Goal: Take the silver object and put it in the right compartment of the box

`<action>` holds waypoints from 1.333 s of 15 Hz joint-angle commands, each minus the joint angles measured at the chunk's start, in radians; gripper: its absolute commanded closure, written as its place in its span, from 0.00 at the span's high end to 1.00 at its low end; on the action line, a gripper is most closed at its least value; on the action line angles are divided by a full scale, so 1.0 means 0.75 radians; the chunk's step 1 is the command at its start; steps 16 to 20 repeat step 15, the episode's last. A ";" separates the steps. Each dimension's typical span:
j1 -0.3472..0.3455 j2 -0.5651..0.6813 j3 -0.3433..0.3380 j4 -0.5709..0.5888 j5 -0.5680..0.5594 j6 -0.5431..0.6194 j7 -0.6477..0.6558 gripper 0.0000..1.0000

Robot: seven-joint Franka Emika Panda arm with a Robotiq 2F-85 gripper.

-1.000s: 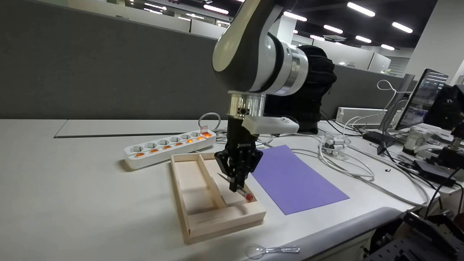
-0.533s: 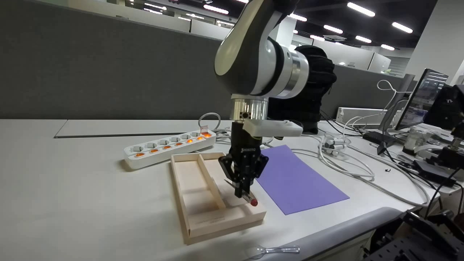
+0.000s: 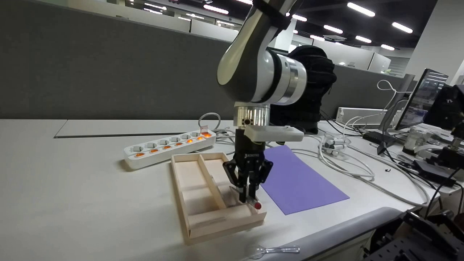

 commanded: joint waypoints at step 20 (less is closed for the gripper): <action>0.003 -0.237 -0.072 0.024 -0.174 -0.111 0.043 1.00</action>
